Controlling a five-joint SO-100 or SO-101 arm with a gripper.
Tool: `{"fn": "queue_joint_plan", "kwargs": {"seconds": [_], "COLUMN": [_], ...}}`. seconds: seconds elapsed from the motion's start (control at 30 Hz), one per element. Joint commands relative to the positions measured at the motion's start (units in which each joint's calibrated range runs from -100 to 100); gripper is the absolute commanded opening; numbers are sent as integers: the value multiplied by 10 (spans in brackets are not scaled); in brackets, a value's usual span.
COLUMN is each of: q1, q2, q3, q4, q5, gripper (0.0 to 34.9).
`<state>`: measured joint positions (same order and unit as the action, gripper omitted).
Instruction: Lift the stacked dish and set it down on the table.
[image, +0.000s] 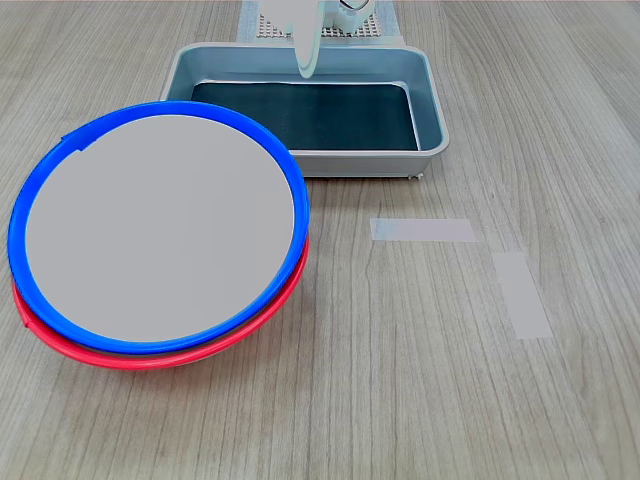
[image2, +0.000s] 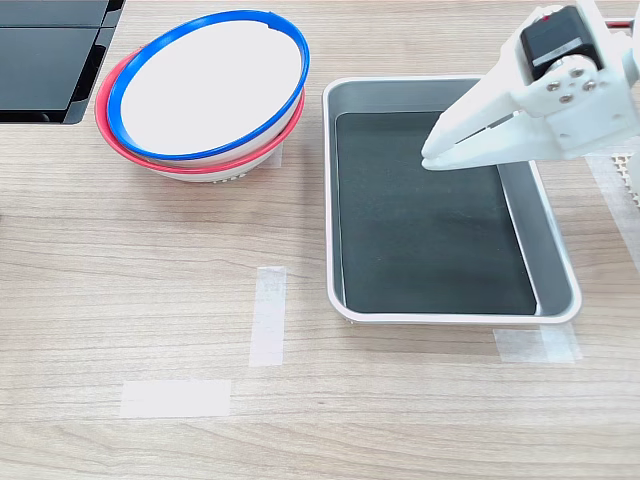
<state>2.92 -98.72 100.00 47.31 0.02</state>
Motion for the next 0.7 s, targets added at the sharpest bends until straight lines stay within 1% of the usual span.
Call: {"fn": "queue_joint_plan", "kwargs": {"seconds": [0.0,0.67], "q1": [-2,-2], "q2": [-3,-3], "q3": [0,0], "q4": [1,1], "q5": [2,2], "gripper": [3,3]}}
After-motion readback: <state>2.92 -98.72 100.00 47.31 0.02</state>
